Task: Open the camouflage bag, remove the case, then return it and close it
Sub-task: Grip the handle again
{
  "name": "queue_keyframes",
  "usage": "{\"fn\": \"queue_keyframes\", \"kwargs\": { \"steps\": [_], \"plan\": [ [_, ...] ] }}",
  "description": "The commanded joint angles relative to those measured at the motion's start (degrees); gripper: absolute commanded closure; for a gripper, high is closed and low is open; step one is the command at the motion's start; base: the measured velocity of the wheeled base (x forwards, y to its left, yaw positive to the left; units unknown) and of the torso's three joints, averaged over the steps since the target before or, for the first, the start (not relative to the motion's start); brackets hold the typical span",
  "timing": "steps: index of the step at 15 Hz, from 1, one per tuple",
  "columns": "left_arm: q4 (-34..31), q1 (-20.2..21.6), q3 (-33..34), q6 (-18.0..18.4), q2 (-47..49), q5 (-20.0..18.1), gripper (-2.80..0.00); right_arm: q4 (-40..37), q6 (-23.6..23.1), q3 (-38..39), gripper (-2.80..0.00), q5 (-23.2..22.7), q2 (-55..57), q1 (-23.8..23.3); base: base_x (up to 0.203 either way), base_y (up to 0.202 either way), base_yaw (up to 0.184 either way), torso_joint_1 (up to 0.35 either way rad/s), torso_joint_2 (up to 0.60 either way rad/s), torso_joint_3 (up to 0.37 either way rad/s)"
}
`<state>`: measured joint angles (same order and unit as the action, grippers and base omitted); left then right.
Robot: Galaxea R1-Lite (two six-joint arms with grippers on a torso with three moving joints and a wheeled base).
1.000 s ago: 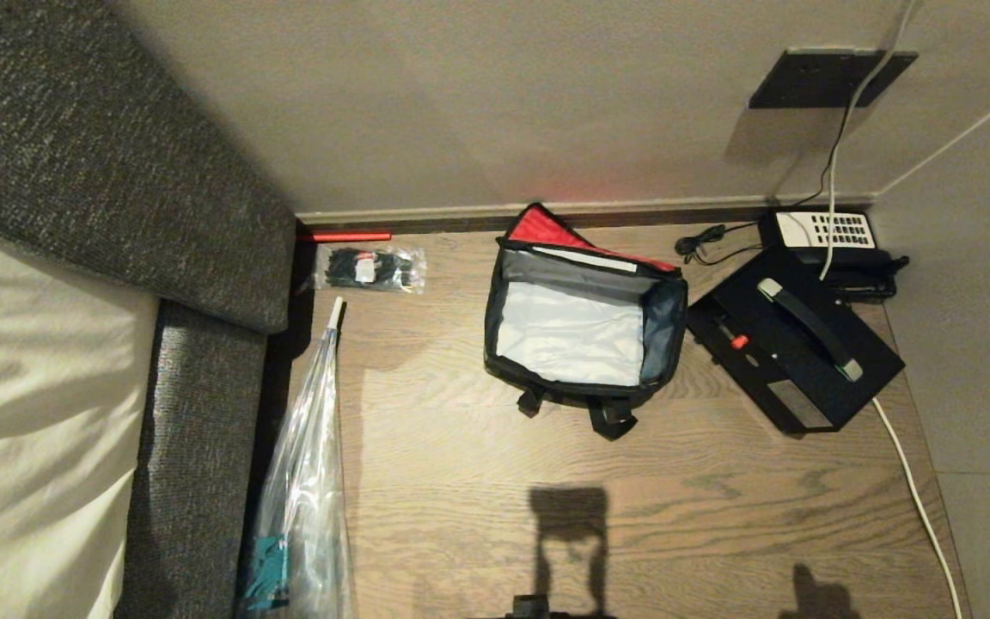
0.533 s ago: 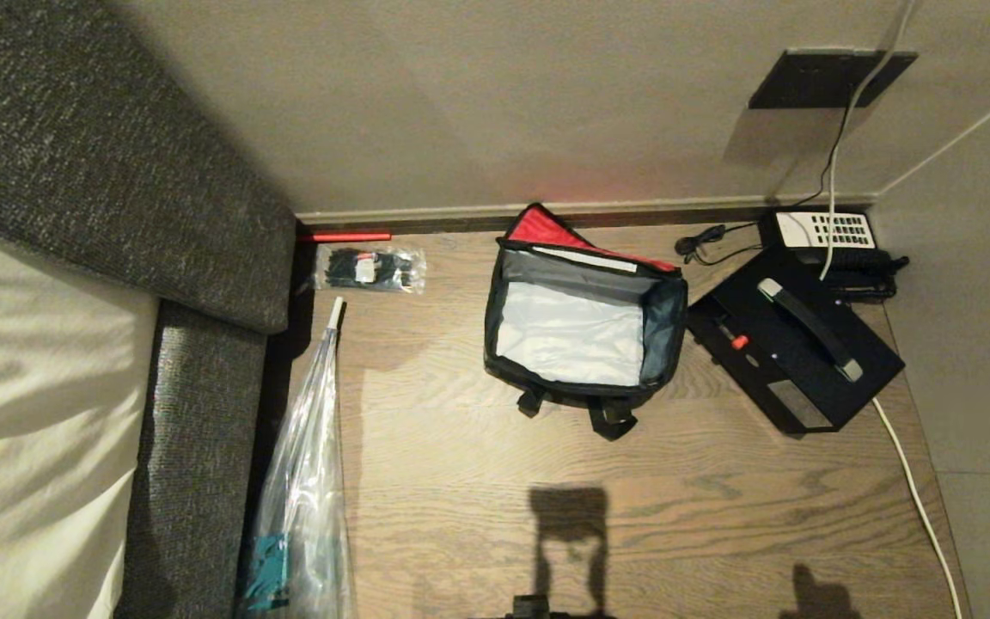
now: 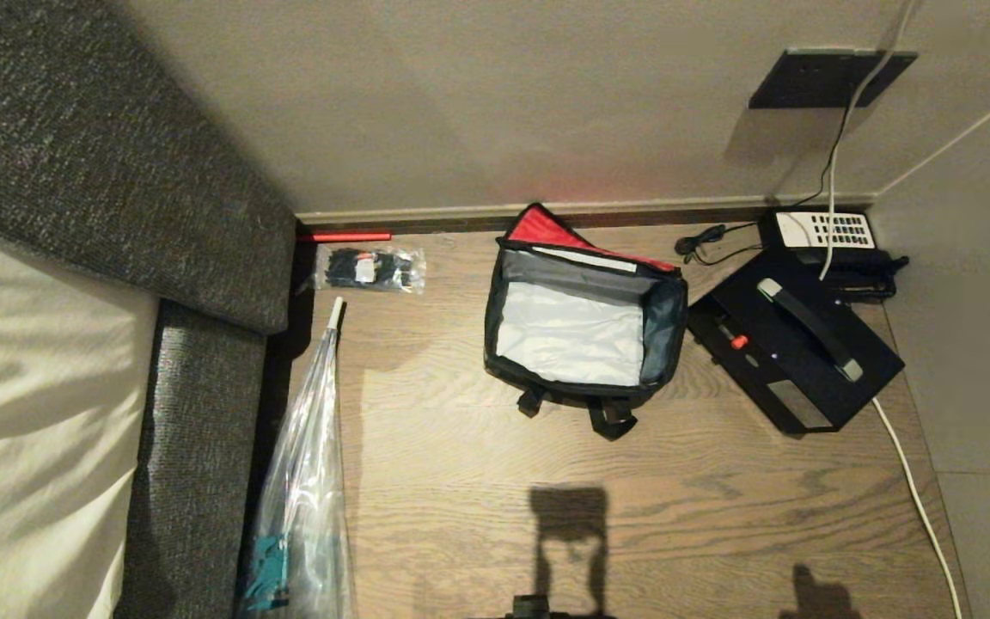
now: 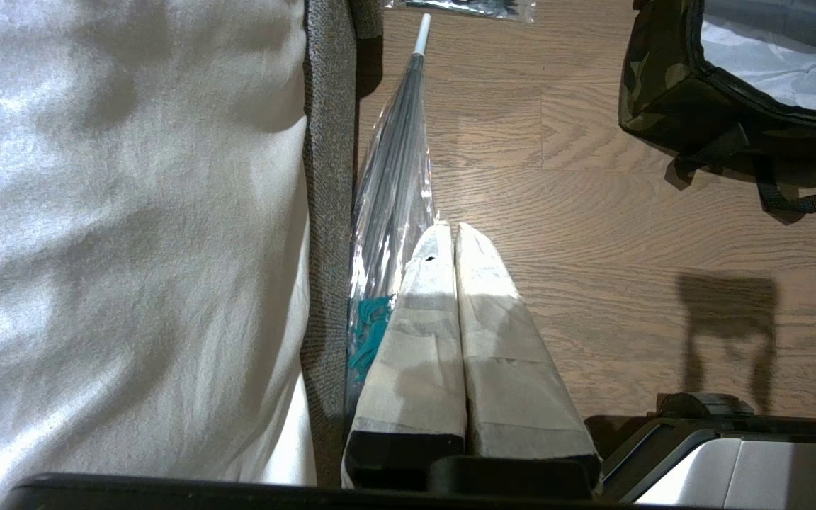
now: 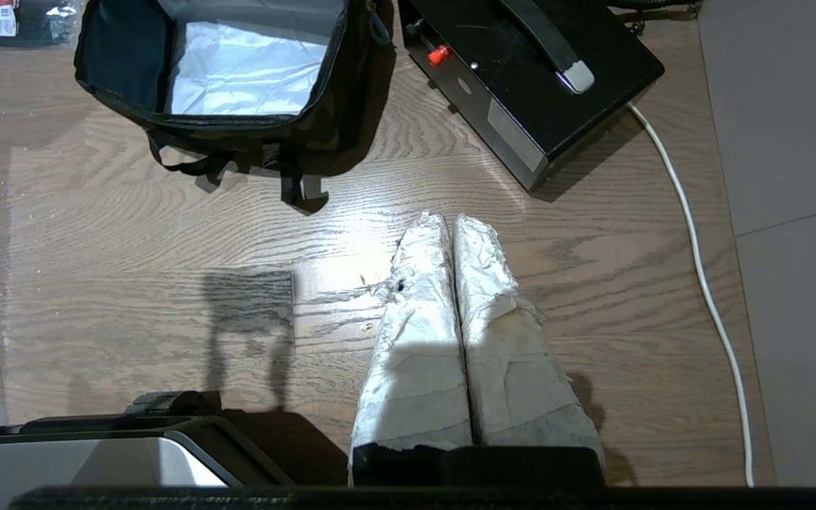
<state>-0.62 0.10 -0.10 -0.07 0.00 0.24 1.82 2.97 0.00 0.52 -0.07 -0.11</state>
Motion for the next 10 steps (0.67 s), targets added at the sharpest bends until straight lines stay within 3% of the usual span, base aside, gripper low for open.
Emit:
{"fn": "queue_keyframes", "kwargs": {
  "steps": [1,10],
  "plan": [
    [0.01,-0.01,0.01,-0.01,0.00,0.02,0.00,0.03,0.01,0.79,0.00,0.00,-1.51,0.02,0.000,0.000,0.000,0.000,0.00,0.000],
    [0.01,-0.01,0.01,-0.01,0.00,0.02,0.00,0.03,0.03,0.79,0.00,0.00,-1.51,0.02,0.000,0.000,0.000,0.000,0.00,0.000]
  ]
}}
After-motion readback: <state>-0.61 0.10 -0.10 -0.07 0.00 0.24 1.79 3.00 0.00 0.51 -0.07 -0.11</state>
